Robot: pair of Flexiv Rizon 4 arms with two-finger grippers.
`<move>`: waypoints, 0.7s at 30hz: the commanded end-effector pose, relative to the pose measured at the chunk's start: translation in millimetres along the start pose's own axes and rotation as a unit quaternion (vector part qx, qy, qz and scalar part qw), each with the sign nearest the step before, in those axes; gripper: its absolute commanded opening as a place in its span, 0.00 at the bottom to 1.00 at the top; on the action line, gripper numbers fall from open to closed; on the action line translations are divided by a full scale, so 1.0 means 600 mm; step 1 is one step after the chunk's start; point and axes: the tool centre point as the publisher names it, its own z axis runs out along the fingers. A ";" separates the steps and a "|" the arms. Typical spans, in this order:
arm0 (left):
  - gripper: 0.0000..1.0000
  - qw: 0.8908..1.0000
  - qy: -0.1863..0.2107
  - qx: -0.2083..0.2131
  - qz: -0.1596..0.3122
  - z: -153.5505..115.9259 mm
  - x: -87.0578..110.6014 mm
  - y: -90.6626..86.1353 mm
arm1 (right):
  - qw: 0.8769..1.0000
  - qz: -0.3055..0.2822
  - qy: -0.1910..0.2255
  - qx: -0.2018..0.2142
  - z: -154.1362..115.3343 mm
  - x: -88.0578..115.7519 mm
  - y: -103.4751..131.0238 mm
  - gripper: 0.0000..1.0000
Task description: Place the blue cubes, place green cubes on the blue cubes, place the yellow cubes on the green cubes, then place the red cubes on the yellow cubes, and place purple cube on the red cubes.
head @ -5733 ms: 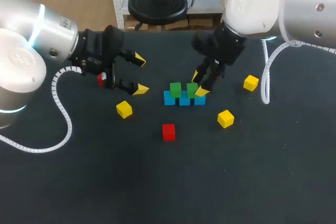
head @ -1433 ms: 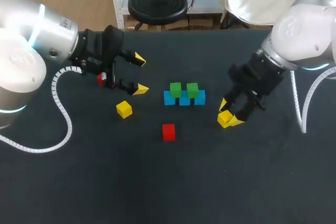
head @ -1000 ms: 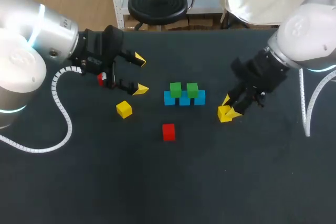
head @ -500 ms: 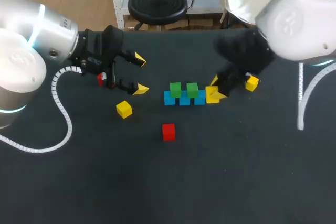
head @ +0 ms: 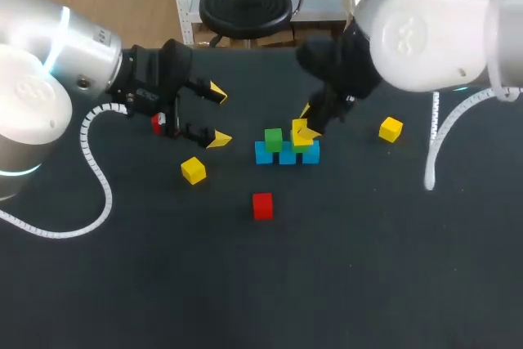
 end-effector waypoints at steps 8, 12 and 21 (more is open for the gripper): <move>1.00 1.000 -0.004 -0.001 0.002 -0.001 0.003 -0.002 | 1.000 0.000 0.000 -0.003 0.000 -0.001 -0.004 0.00; 1.00 1.000 -0.004 -0.001 0.002 -0.001 0.003 -0.002 | 1.000 0.000 0.000 -0.003 0.000 -0.001 -0.004 0.00; 1.00 1.000 -0.004 -0.001 0.002 -0.001 0.003 -0.002 | 1.000 -0.014 -0.012 0.007 0.025 -0.017 -0.035 0.00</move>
